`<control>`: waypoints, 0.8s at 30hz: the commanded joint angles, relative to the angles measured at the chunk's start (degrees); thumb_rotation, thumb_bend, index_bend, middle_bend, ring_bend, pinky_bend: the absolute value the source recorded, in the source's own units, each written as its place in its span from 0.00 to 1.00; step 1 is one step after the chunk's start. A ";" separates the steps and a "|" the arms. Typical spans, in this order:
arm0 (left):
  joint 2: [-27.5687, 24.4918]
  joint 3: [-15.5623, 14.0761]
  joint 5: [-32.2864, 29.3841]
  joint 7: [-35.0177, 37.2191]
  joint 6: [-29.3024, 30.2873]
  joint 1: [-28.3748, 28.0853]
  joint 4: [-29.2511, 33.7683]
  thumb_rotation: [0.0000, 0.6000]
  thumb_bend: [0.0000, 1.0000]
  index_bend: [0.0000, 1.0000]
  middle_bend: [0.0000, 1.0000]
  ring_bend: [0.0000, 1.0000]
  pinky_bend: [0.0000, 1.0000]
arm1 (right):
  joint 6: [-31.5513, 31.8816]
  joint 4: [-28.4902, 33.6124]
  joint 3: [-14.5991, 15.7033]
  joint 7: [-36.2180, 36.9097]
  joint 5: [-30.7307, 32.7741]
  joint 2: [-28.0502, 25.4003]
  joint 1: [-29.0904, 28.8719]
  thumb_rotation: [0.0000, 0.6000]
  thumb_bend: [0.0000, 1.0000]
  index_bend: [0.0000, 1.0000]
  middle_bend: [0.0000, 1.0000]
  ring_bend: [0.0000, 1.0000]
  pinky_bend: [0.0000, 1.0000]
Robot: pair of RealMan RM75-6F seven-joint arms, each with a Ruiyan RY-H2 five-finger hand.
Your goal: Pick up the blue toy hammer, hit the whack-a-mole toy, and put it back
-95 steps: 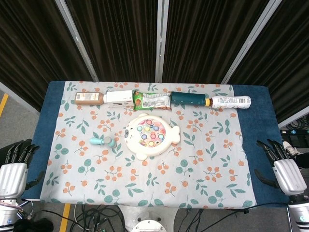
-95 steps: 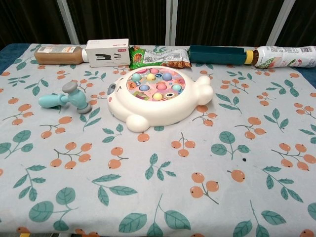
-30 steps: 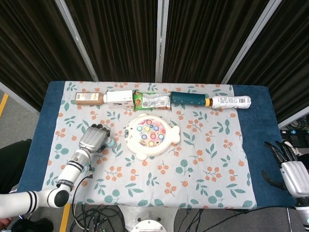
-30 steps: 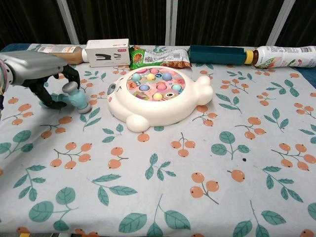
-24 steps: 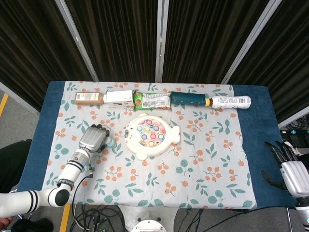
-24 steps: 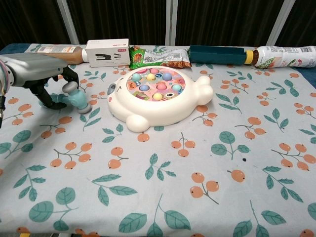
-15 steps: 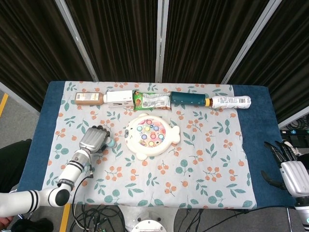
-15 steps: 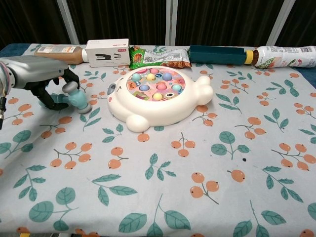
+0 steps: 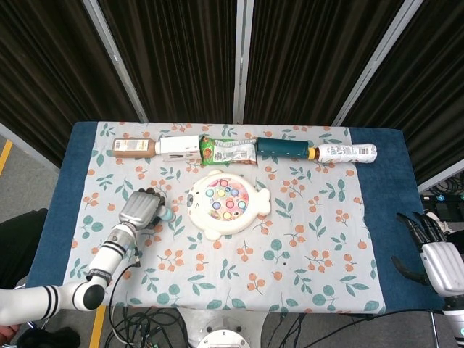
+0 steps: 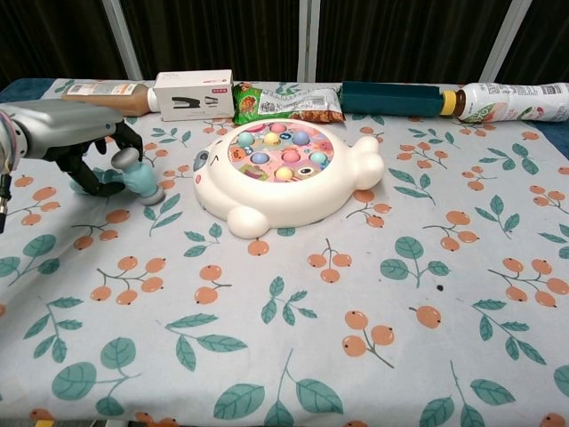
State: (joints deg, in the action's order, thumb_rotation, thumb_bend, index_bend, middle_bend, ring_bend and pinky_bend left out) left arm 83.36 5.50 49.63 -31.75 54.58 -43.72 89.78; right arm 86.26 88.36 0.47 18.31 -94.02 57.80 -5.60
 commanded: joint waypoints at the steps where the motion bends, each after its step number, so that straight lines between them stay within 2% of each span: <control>1: 0.11 -0.13 0.02 0.30 -0.13 0.00 -0.19 1.00 0.37 0.47 0.38 0.22 0.30 | -0.09 0.08 0.01 -0.09 -0.01 -0.01 -0.04 1.00 0.22 0.07 0.17 0.00 0.00; 9: 0.79 -0.29 0.84 2.12 -0.30 0.28 -1.43 1.00 0.38 0.49 0.40 0.24 0.33 | -0.03 0.33 0.01 -0.35 0.05 -0.12 0.07 1.00 0.22 0.07 0.17 0.00 0.00; 16: 0.97 -0.23 3.04 4.47 -0.06 0.81 -2.38 1.00 0.43 0.52 0.44 0.28 0.37 | 0.09 0.56 0.03 -0.61 0.04 -0.24 0.20 1.00 0.22 0.07 0.17 0.00 0.00; 24: 0.15 -0.55 9.28 9.70 0.02 1.82 -4.05 1.00 0.51 0.57 0.50 0.34 0.44 | 0.18 0.91 0.03 -0.93 0.06 -0.49 0.33 1.00 0.22 0.07 0.17 0.00 0.00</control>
State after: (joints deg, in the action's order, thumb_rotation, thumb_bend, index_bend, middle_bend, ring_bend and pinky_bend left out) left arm 84.00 5.10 57.49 -23.23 54.55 -42.20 86.14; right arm 86.44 89.27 0.50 17.37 -93.96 57.32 -5.27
